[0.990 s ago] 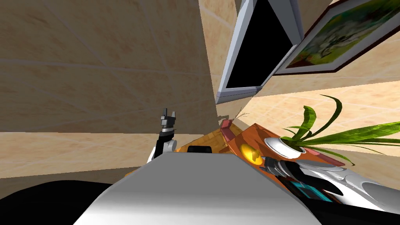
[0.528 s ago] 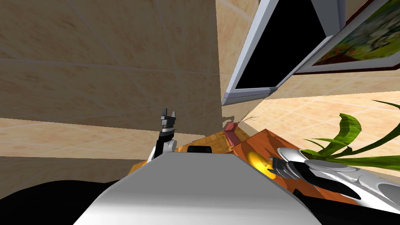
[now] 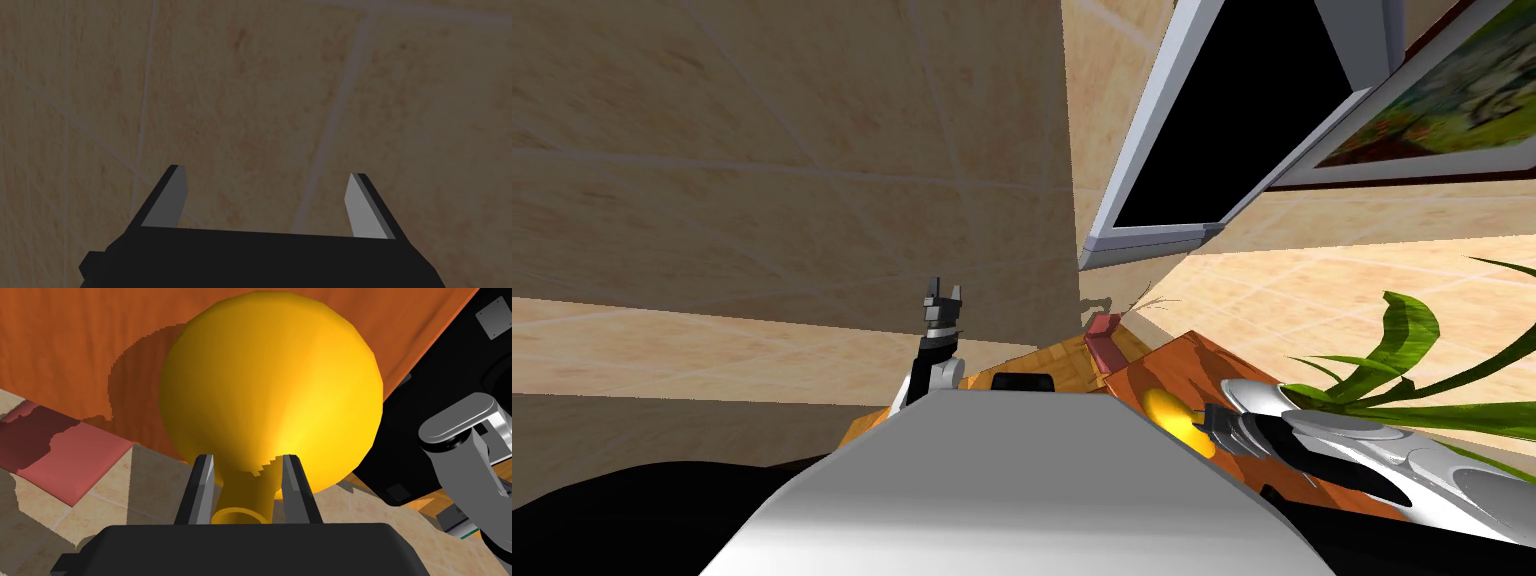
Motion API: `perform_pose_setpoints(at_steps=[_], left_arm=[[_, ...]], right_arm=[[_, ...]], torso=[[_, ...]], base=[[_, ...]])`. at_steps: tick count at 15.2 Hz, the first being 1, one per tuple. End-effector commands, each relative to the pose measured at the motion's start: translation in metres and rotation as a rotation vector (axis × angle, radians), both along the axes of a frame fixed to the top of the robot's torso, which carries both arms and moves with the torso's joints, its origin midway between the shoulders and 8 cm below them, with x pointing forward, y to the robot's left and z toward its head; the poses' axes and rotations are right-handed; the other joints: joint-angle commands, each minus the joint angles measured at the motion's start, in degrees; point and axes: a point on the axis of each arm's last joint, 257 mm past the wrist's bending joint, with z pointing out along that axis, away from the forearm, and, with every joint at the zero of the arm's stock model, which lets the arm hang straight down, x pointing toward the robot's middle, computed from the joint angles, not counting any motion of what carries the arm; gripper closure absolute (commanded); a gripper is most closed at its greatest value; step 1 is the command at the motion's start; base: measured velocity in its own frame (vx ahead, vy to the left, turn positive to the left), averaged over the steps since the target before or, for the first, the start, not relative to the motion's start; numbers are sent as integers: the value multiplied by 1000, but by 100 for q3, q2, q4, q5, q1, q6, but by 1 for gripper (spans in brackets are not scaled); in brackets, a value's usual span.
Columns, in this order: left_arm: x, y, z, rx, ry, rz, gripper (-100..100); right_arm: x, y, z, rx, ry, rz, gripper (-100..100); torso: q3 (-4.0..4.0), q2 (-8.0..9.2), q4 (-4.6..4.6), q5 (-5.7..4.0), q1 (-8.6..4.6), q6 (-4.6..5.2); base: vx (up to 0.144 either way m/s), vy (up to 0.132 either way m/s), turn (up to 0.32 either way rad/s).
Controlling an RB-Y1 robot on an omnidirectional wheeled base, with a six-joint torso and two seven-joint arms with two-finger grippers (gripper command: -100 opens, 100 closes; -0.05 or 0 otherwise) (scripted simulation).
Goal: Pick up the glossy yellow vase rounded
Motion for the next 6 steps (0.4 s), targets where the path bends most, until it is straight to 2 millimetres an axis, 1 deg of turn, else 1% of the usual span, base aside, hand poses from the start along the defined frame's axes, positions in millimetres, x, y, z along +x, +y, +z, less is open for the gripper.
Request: perform_pose_setpoints(at_steps=[1, 2, 5, 6], left_arm=[[0, 0, 0, 0, 0, 0, 0], [0, 0, 0, 0, 0, 0, 0], [0, 0, 0, 0, 0, 0, 0], [0, 0, 0, 0, 0, 0, 0]], right_arm=[[0, 0, 0, 0, 0, 0, 100], [0, -2, 9, -1, 3, 4, 100], [1, -4, 22, -3, 8, 8, 100], [0, -3, 16, -4, 6, 7, 100]], torso=[[0, 0, 0, 0, 0, 0], [0, 0, 0, 0, 0, 0], [-1, -3, 0, 11, 22, 2], [-2, -4, 0, 14, 26, 0]], base=[[0, 0, 0], [6, 16, -31], [13, 39, -42], [8, 22, -14]])
